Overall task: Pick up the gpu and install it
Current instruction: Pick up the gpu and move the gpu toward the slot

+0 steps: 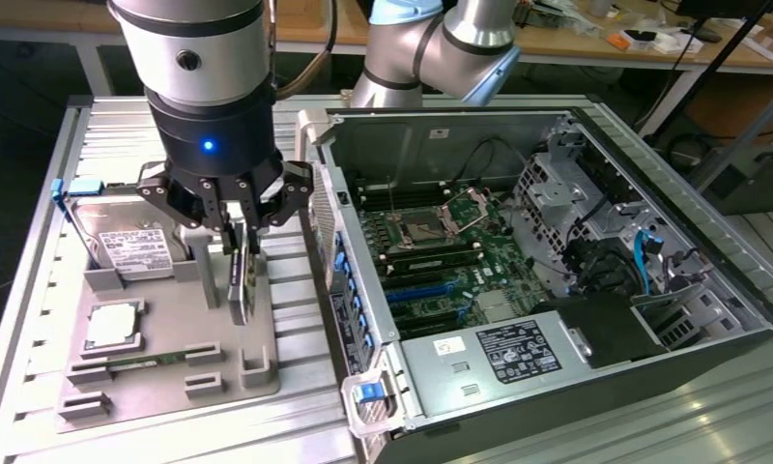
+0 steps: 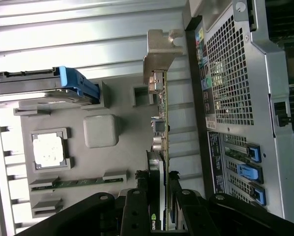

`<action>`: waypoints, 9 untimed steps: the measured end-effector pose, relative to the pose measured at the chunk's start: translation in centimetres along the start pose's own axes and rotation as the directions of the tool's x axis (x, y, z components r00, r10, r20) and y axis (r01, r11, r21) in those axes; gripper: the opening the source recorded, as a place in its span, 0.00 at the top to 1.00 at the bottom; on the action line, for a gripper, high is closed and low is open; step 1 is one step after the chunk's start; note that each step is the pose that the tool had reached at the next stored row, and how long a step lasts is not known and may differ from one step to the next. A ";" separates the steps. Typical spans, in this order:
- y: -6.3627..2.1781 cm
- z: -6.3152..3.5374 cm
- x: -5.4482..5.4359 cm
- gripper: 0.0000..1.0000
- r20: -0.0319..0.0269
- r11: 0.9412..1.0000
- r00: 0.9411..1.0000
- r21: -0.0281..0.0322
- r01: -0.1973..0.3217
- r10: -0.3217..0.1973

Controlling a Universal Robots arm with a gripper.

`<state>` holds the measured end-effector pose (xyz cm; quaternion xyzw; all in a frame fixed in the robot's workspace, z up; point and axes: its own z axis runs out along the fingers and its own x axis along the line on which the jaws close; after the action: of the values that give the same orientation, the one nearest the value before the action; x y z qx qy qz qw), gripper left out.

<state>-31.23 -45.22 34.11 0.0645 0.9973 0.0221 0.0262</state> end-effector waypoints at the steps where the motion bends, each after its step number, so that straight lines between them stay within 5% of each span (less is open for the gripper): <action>1: 0.00 -0.04 0.0 0.73 0.000 1.000 1.000 0.000 0.000 0.000; 9: 0.02 -0.36 0.0 0.73 0.000 1.000 1.000 0.000 -0.002 0.002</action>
<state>-31.23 -45.22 34.47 0.0655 0.9973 0.0221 0.0262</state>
